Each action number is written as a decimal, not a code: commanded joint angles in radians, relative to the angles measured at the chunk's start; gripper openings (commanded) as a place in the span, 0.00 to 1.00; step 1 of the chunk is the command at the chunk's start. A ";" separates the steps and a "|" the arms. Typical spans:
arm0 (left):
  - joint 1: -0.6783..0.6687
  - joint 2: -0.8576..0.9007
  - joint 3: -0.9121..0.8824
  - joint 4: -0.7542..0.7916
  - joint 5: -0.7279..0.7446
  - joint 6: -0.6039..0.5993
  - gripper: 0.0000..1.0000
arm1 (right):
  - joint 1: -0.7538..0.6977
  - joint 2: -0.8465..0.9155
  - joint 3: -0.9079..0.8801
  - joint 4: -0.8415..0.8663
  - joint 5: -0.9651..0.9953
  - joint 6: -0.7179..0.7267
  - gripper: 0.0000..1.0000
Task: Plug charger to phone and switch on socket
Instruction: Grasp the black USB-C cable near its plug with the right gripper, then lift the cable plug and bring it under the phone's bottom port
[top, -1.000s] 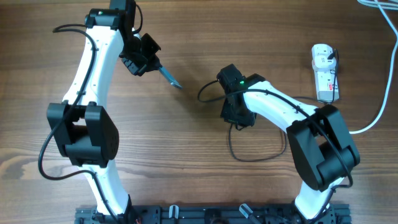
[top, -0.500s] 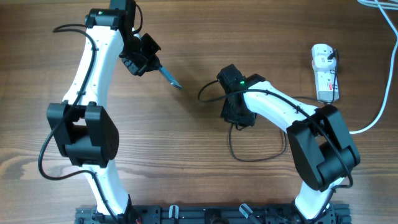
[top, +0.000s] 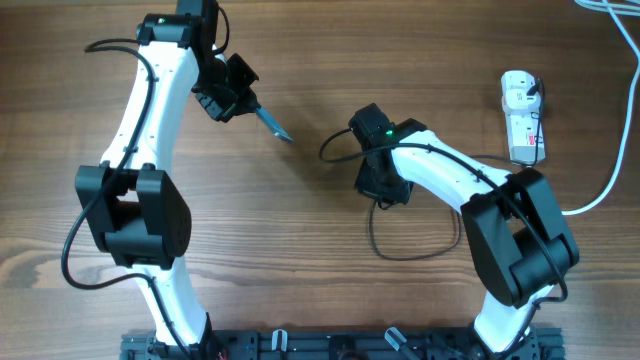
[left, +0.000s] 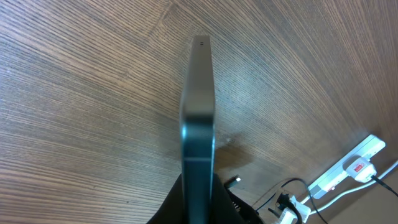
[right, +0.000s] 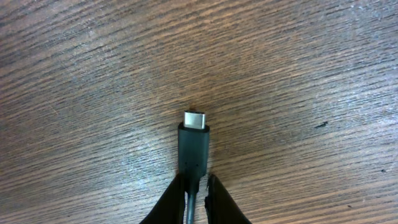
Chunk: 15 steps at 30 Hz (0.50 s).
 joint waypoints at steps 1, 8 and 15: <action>0.005 -0.031 0.021 0.003 0.005 -0.006 0.04 | 0.005 0.024 -0.030 0.002 -0.009 0.015 0.10; 0.005 -0.031 0.021 0.003 0.005 -0.006 0.04 | 0.004 0.024 -0.028 0.010 -0.009 0.011 0.05; 0.005 -0.031 0.021 0.092 0.276 0.174 0.04 | 0.002 -0.021 0.015 -0.006 -0.094 -0.109 0.04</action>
